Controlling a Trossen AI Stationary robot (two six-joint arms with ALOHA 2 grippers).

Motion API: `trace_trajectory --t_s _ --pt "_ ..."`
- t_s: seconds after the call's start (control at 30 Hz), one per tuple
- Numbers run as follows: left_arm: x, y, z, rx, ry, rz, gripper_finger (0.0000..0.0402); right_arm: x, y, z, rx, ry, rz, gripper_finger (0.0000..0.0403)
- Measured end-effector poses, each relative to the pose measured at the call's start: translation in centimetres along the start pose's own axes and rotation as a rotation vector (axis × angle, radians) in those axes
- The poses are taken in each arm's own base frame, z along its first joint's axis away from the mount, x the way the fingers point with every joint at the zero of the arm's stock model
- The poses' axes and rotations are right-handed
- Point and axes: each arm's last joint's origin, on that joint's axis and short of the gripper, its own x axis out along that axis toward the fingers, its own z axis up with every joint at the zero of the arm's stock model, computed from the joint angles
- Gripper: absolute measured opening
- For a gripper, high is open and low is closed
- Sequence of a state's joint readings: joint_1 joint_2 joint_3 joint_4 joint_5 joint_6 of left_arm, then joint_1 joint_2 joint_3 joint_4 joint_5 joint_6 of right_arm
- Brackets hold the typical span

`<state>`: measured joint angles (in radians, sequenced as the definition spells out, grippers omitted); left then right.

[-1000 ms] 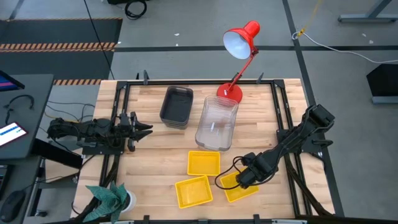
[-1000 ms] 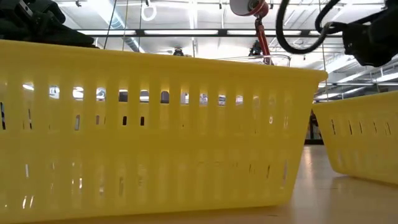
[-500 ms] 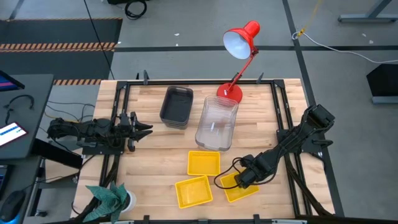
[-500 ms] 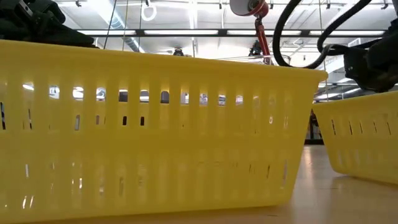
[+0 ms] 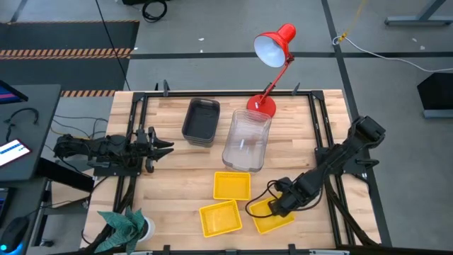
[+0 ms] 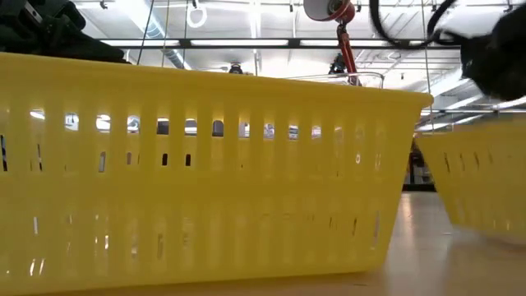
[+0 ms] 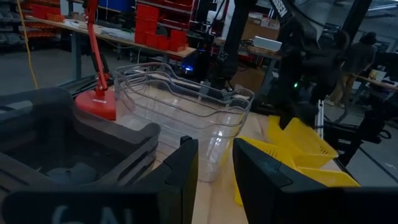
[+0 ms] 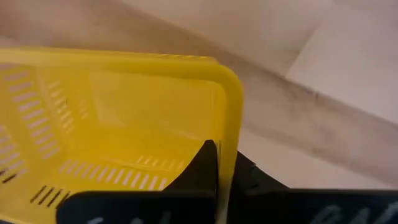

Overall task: Stack baskets by color
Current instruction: Stack the right yellow bin on the top yellow bin

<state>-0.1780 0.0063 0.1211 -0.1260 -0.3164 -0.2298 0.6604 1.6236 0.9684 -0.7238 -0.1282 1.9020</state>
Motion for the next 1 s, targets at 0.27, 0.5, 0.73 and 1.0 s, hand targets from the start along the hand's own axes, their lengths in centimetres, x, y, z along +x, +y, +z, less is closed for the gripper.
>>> trace_trajectory --t_s 0.27,0.5,0.73,1.0 --pt "0.0 0.0 0.0 0.007 0.003 0.0 0.0107 -3.8 1.4 -1.6 0.001 -0.087 0.113 0.0002" --pt "-0.1 -0.8 -0.4 0.004 0.088 -0.282 0.0102 -6.4 3.3 -2.1 -0.036 -0.231 0.268 0.0002" --pt "0.2 -1.4 0.1 0.0 0.184 -0.312 0.0067 -7.3 4.0 -1.6 -0.065 -0.328 0.312 0.0001" --pt "3.0 -3.0 0.1 0.042 0.52 -0.406 0.0022 -7.8 5.4 0.0 -0.127 -0.391 0.402 0.0"
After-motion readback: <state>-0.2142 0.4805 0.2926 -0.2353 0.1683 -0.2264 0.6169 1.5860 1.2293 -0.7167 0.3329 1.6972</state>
